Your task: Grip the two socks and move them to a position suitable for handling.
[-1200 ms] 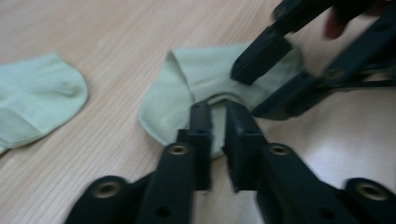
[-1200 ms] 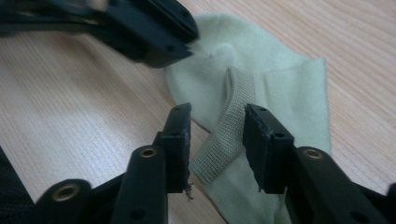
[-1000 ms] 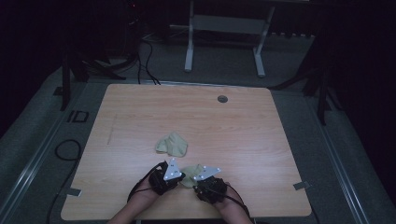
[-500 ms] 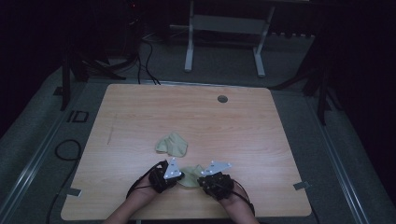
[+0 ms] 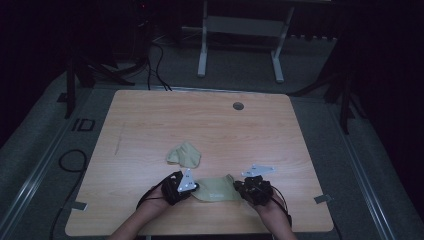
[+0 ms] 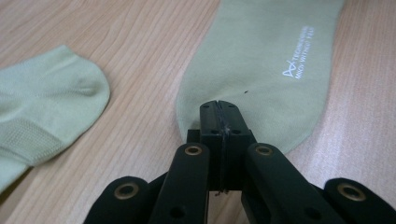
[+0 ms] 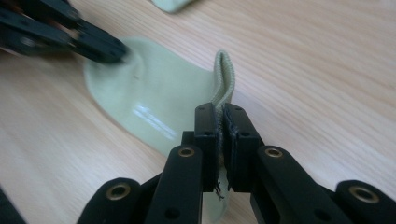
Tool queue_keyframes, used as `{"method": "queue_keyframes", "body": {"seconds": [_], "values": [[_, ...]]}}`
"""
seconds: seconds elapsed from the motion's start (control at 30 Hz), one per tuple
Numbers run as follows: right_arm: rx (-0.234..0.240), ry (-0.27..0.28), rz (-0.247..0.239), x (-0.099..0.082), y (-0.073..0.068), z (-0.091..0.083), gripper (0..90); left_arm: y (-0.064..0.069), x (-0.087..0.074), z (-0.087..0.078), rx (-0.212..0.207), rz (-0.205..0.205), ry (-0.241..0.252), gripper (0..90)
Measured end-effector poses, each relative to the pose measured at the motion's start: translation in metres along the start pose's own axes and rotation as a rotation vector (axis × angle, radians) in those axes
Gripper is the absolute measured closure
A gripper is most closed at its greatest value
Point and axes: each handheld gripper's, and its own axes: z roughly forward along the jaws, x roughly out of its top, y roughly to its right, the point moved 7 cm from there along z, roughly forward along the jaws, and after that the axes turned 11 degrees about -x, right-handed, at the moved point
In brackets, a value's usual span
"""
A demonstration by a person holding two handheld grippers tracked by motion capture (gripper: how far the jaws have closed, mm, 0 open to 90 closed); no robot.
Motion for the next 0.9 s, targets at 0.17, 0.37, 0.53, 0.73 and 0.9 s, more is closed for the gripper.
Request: {"method": "queue_keyframes", "body": {"seconds": [0.17, 0.37, 0.53, 0.73, 0.9], "values": [[-0.01, -0.037, 0.025, -0.013, 0.014, 0.004, 83.5, 0.0, 0.001, 0.001, -0.003, 0.006, -0.008, 89.4], [-0.041, -0.028, 0.067, -0.016, 0.029, 0.002, 80.3, 0.001, 0.002, 0.002, -0.003, -0.005, -0.004, 89.4], [-0.035, -0.044, 0.012, -0.016, 0.021, 0.007, 84.3, 0.001, 0.002, 0.002, -0.005, -0.012, -0.002, 89.4], [-0.021, -0.082, -0.029, -0.018, 0.011, 0.025, 84.6, 0.0, 0.002, 0.002, -0.01, -0.016, -0.001, 89.4], [-0.024, -0.1, -0.024, -0.021, 0.014, 0.035, 86.2, 0.001, 0.003, 0.002, -0.004, -0.019, -0.002, 89.4]]}}
